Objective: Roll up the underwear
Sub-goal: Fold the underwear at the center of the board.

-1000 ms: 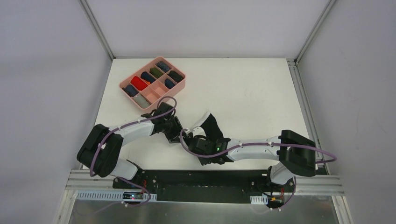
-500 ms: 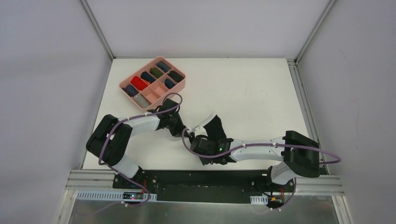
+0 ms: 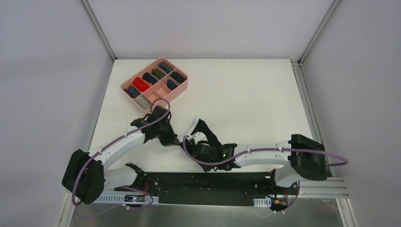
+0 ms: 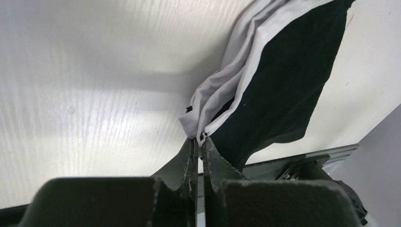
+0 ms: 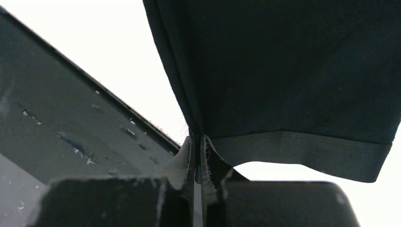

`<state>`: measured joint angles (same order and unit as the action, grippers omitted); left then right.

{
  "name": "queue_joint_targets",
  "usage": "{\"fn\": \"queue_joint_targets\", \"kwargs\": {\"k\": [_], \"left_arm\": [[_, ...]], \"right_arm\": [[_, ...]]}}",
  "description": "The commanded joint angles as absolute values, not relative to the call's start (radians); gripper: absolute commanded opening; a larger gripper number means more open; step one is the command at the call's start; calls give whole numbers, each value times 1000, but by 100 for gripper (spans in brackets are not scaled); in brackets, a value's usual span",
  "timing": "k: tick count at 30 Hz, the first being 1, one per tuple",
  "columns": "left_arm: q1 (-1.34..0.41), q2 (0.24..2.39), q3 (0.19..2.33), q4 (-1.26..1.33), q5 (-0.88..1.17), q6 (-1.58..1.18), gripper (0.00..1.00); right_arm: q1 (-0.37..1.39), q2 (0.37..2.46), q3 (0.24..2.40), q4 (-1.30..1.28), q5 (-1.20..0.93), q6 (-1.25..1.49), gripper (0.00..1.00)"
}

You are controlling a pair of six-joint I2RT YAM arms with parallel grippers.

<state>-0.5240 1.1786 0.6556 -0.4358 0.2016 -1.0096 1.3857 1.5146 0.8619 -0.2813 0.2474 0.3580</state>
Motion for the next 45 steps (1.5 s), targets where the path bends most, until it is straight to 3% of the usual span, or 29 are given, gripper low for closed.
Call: {"fn": "queue_joint_targets", "kwargs": {"k": [1, 12, 27, 45], "left_arm": [[-526, 1105, 646, -553, 182, -1032, 0], [-527, 1222, 867, -609, 152, -1038, 0], [-540, 1521, 1142, -609, 160, -964, 0], [-573, 1842, 1385, -609, 173, -896, 0]], "right_arm": [[1398, 1458, 886, -285, 207, 346, 0], [1346, 1335, 841, -224, 178, 383, 0], [1108, 1176, 644, -90, 10, 498, 0], [966, 1185, 522, -16, -50, 580, 0]]}}
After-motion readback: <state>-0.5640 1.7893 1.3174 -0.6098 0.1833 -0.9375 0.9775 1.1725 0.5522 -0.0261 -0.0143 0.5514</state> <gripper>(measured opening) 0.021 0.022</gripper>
